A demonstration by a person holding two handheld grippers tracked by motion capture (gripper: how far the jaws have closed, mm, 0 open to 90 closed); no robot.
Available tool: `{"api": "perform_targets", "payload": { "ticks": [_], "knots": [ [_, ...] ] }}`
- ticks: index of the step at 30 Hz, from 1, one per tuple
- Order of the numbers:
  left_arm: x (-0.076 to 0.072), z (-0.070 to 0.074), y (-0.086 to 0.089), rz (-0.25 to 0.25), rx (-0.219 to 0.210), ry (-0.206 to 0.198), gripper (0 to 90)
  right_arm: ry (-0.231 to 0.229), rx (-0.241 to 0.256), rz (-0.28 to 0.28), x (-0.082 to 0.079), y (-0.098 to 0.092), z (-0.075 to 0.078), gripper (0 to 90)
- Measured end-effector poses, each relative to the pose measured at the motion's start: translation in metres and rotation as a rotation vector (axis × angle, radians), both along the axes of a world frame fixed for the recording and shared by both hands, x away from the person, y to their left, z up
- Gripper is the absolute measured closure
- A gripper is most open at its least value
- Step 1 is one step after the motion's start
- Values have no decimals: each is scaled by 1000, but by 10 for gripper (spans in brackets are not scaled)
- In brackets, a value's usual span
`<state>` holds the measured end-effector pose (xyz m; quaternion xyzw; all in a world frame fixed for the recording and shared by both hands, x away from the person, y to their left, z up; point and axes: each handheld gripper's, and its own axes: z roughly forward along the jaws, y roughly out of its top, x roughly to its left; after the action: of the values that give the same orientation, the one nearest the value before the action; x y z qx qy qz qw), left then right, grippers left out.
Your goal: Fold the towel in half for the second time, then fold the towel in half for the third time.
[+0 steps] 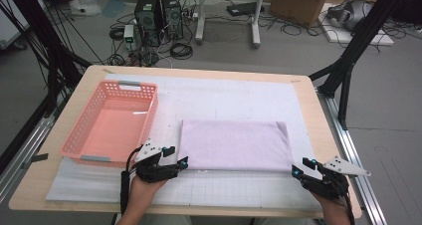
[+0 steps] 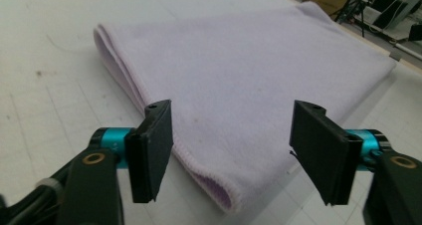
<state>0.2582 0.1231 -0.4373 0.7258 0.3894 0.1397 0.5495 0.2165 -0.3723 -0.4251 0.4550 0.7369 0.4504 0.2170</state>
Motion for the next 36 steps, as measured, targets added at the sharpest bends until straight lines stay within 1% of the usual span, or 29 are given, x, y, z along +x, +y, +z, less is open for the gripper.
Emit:
{"api": "perform_targets", "payload": {
  "ticks": [1,2,3,5,7,9,12,14,17,21,24,30,33,34,36],
  "knots": [
    [-1,2,0,2,-4,-15,294,1,-15,-3,0,0,0,380],
    [-3,5,0,6,-8,-30,270,3,-20,-4,-1,1,-1,354],
    [-4,7,0,7,-10,-46,259,1,-24,-4,-1,1,-2,322],
    [-6,9,0,11,-7,-62,251,8,-22,-18,-2,0,-3,277],
    [-7,10,2,6,-18,-73,230,-8,-10,-28,-2,-2,-2,257],
    [-8,11,3,12,-23,-81,229,-32,1,-41,-2,-3,-1,232],
    [-8,12,4,10,-15,-91,244,-40,-3,-36,-1,-3,0,232],
    [-8,12,5,6,-22,-87,253,-35,-1,-31,-1,-2,0,232],
    [-9,12,4,5,-21,-85,260,-44,-2,-29,-2,-2,0,232],
    [-8,10,4,6,-8,-81,267,-38,-8,-31,-2,-1,-1,232],
    [-8,9,4,7,-1,-70,273,-40,-2,-30,-1,-1,-1,232],
    [-7,8,4,7,-2,-61,275,-33,-1,-28,-1,0,-1,232],
    [-6,6,3,5,-2,-48,276,-41,-3,-25,1,0,-1,232],
    [-5,5,4,3,1,-46,276,-32,2,-25,1,1,-1,232],
    [-4,5,4,5,1,-38,276,-28,12,-23,2,2,-2,232]
  ]
}}
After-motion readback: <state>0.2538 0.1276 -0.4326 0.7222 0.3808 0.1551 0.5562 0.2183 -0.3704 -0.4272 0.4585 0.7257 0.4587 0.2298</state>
